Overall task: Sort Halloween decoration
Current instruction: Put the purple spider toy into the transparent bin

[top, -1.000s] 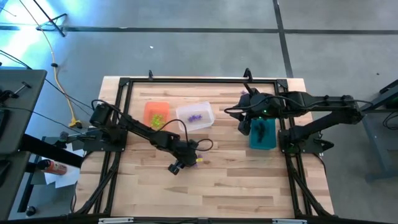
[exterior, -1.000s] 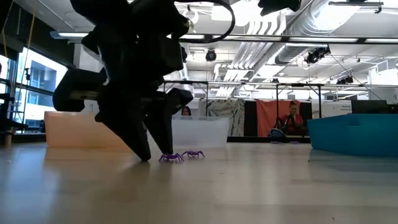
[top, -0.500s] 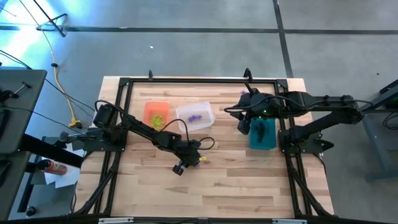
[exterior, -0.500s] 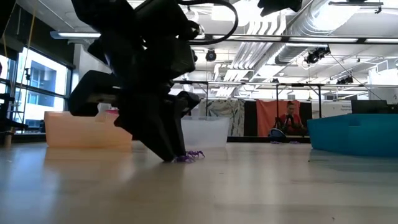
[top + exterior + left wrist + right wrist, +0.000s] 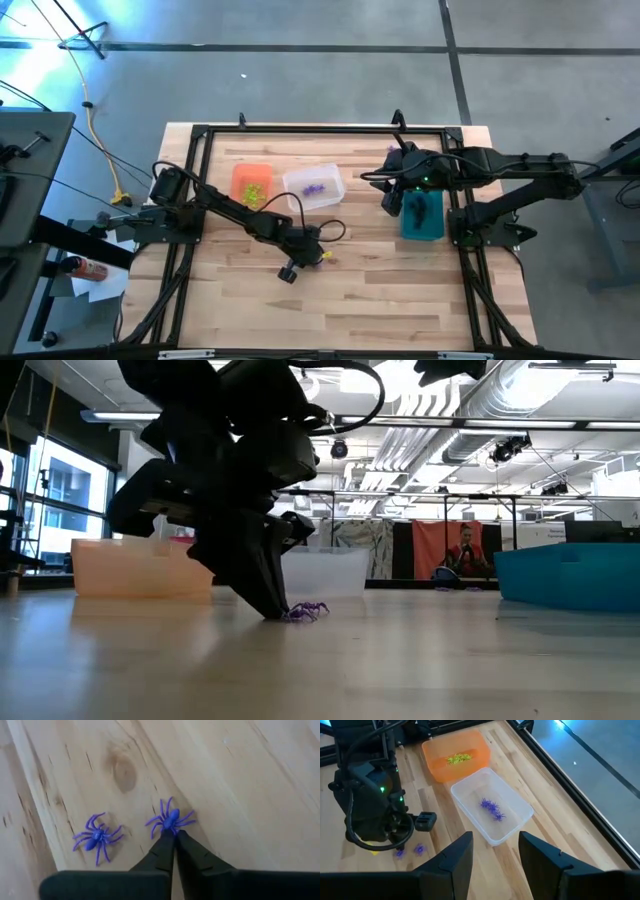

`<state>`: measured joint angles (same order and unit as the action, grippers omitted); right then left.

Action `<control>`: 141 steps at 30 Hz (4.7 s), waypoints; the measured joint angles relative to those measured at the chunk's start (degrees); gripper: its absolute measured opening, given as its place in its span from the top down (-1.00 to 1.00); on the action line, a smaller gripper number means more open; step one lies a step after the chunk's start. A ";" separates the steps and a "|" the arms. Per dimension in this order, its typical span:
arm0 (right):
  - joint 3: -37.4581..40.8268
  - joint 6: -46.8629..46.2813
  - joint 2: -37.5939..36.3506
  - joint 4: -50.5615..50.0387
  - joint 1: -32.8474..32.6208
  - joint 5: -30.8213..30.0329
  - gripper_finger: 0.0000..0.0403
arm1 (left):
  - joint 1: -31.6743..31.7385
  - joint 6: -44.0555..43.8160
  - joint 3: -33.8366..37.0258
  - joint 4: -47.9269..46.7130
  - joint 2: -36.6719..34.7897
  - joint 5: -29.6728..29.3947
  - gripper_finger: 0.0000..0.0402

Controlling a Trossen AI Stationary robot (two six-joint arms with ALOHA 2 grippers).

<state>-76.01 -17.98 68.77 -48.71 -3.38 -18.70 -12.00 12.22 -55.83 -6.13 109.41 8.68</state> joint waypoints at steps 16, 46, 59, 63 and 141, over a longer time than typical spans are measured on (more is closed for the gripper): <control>0.00 3.47 0.00 0.50 0.00 -0.79 0.24 | 12.00 -3.95 2.30 -13.53 -27.42 2.37 1.00; 0.00 19.51 4.41 22.40 2.64 8.33 0.24 | 16.50 -20.03 10.25 9.60 -56.72 -16.30 1.00; 0.00 18.93 4.31 21.42 2.75 8.29 0.24 | 28.22 -20.06 -7.43 -18.48 -27.24 -9.07 1.00; 0.00 17.44 4.31 21.06 2.75 5.41 0.24 | 30.26 -22.25 -7.42 -19.80 -18.61 -6.97 1.00; -0.02 11.94 38.42 20.25 -5.79 24.68 0.41 | 14.52 -31.14 11.08 11.98 -63.02 -18.75 0.15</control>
<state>-76.03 -6.04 107.19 -28.46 -9.17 5.98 2.52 -18.92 -44.75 5.85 46.39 -10.07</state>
